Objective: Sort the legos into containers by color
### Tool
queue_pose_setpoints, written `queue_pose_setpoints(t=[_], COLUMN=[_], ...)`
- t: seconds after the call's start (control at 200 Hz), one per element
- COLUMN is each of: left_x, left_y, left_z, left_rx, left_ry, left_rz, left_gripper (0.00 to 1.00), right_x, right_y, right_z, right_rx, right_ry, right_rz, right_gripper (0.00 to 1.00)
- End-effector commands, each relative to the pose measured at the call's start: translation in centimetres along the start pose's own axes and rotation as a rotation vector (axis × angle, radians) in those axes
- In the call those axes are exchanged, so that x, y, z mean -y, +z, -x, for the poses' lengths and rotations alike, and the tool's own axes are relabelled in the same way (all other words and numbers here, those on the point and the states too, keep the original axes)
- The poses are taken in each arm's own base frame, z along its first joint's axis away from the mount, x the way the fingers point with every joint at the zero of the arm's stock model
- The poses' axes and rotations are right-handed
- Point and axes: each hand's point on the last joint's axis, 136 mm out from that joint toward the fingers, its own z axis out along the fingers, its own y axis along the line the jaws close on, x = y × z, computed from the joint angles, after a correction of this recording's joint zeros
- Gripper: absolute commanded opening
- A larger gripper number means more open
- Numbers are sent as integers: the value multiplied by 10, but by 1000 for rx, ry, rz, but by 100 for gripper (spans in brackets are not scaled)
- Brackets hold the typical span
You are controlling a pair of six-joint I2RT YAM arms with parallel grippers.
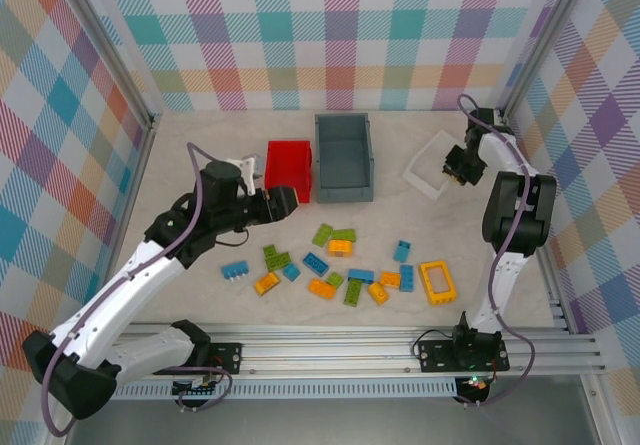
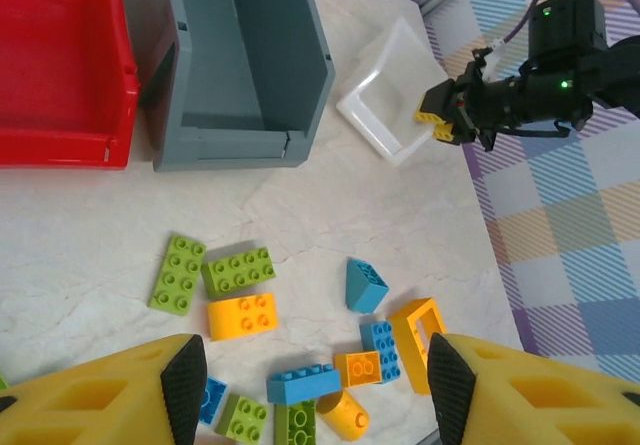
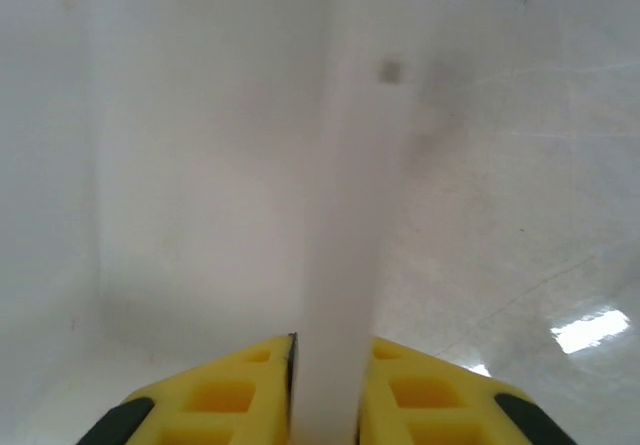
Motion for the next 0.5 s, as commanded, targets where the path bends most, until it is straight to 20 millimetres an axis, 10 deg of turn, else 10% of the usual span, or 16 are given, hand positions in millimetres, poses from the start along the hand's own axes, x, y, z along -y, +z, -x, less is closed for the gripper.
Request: queue_pose_setpoints(t=[0.0,0.495], left_x=[-3,3], left_y=[0,18], left_z=[-8,-41], left_rx=[5,-54], left_ry=[-19,8], left_rz=[-4,4], left_gripper=[62,59], right_x=[-11,-43], right_y=[-17,-23], right_z=[-10,-34], right_rx=[-3,29], right_ry=[-161,-560], right_rz=[-59,-108], right_gripper=[16,14])
